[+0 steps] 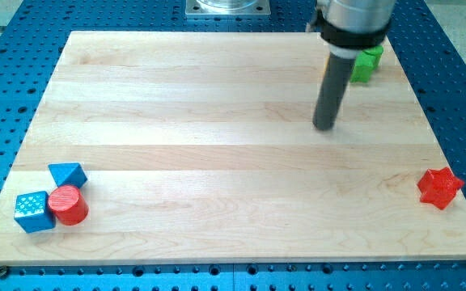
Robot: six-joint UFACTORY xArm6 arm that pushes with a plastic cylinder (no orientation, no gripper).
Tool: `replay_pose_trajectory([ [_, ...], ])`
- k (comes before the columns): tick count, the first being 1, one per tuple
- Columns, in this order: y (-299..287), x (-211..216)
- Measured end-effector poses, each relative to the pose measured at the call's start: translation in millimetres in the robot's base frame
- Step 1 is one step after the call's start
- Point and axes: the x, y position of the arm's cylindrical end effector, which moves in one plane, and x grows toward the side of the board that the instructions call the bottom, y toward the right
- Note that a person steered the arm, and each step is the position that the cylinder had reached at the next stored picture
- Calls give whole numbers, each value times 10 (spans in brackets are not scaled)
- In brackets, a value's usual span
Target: Push the hexagon to the left of the green star
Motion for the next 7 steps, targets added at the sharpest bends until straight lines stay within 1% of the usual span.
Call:
replay_pose_trajectory([
  [1,585,175],
  [2,1165,204],
  [3,1646,582],
  [4,1779,1224],
  [5,1705,1702],
  [6,1364,1730],
  [7,1295,1338],
])
